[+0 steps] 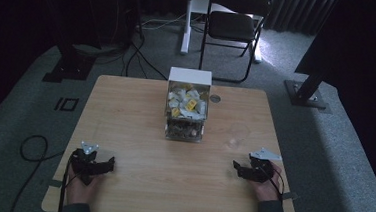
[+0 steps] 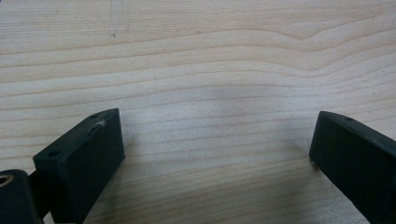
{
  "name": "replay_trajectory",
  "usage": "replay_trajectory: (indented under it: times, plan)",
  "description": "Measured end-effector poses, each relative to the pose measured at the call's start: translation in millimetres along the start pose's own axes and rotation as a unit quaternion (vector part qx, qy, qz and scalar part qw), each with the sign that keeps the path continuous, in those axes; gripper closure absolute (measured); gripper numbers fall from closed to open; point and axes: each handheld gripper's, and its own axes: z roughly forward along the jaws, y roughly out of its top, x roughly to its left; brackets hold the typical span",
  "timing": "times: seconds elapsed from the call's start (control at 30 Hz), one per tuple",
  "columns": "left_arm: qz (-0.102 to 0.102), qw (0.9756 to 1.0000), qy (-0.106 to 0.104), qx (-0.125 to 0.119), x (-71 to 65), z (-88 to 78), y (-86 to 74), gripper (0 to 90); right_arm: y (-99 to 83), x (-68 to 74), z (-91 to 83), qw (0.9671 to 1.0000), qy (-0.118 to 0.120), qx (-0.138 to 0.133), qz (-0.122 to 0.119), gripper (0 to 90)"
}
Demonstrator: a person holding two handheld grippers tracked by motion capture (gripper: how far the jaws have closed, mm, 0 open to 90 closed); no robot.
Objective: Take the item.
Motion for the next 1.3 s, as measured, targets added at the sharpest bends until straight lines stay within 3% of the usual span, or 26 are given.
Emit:
replay_trajectory:
  times: [0.7,1.3]
  plan:
    - [0.000,1.0000,0.000,0.000,0.0,0.0,0.0,3.5,20.5,29.0,-8.6,0.9985,0.030,-0.035,-0.030,26.5]
    - [0.001,1.0000,0.000,-0.001,-0.6,-0.2,-0.2,3.5,36.5,55.1,-5.5,0.9945,0.059,-0.058,-0.064,31.7]
